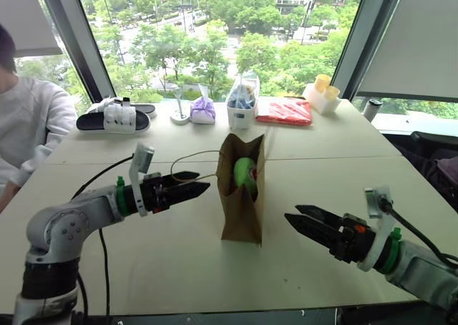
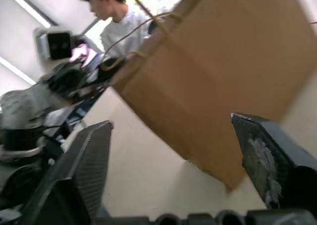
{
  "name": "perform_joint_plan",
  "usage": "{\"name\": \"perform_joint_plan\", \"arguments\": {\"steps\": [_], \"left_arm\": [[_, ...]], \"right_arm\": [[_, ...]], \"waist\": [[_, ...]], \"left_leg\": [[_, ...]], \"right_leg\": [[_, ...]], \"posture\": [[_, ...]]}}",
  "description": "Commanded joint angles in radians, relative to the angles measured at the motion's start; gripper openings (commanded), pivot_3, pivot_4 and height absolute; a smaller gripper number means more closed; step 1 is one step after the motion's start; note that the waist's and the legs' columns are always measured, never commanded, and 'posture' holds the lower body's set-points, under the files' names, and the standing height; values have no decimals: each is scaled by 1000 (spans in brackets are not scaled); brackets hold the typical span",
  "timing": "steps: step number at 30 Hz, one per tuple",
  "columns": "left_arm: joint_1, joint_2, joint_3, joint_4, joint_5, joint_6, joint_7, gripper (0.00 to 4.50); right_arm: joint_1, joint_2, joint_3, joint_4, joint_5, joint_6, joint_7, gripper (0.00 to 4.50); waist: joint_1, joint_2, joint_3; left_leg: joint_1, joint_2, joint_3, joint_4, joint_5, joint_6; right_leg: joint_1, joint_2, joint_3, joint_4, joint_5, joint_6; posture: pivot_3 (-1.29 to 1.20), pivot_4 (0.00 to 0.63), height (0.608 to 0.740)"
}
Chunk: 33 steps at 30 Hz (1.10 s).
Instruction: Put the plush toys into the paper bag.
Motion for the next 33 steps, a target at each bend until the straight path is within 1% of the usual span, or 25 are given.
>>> {"name": "perform_joint_plan", "arguments": {"steps": [1,4,6,10,14,18,23,28,32,33], "left_arm": [[34,-21,-39,-91,10,-40,18,4192],[-14,-97,-20,-59,15,-79,110,4192],[-38,-113,-5,-49,1,-87,128,4192],[-45,-90,3,-54,-40,-59,123,4192],[8,-67,-62,-118,-13,-63,117,4192],[18,-109,-134,-156,19,-85,157,4192],[-14,-157,-243,-154,134,-153,191,4192],[-60,-226,-348,-163,236,-198,236,4192],[-64,-199,-430,-132,391,-277,242,4192],[-71,-209,-439,-122,407,-278,254,4192]], "right_arm": [[-34,24,63,13,-112,-25,33,2468],[-86,57,107,34,-158,-28,42,940],[-114,72,126,50,-185,-27,49,75],[-153,89,150,90,-263,-29,55,75],[-203,125,154,135,-294,-28,57,75],[-240,154,187,119,-264,6,89,75],[-302,203,243,124,-270,41,96,75],[-339,253,289,133,-280,62,100,75],[-347,276,293,140,-293,65,95,75],[-351,280,295,144,-301,65,95,75]], "waist": [[5,0,1],[23,0,1],[25,-1,1],[22,-1,1],[17,0,0],[22,0,0],[22,0,0],[22,0,0],[22,0,0],[21,0,0]], "left_leg": [[-1,0,1,0,0,0],[-1,0,0,1,0,0],[-1,0,0,1,0,0],[-1,-1,1,0,0,0],[-1,0,2,-2,0,0],[-1,0,1,-2,0,0],[-1,0,1,-1,0,0],[-1,-1,1,-1,0,0],[-1,-1,1,-1,0,0],[-1,-1,1,-1,0,0]], "right_leg": [[-1,0,1,0,0,0],[-1,0,1,0,0,-1],[-1,0,1,-1,0,-1],[-1,0,1,-2,1,-1],[-3,0,1,-1,1,0],[-3,0,1,-1,1,0],[-1,0,1,-1,1,-1],[-2,0,1,-1,1,0],[-2,0,1,-1,2,1],[-2,0,1,-1,2,1]], "posture": [[0,150,740],[0,150,740],[0,150,740],[0,150,740],[0,150,740],[0,150,740],[0,150,740],[0,150,740],[0,150,740],[0,150,740]]}}
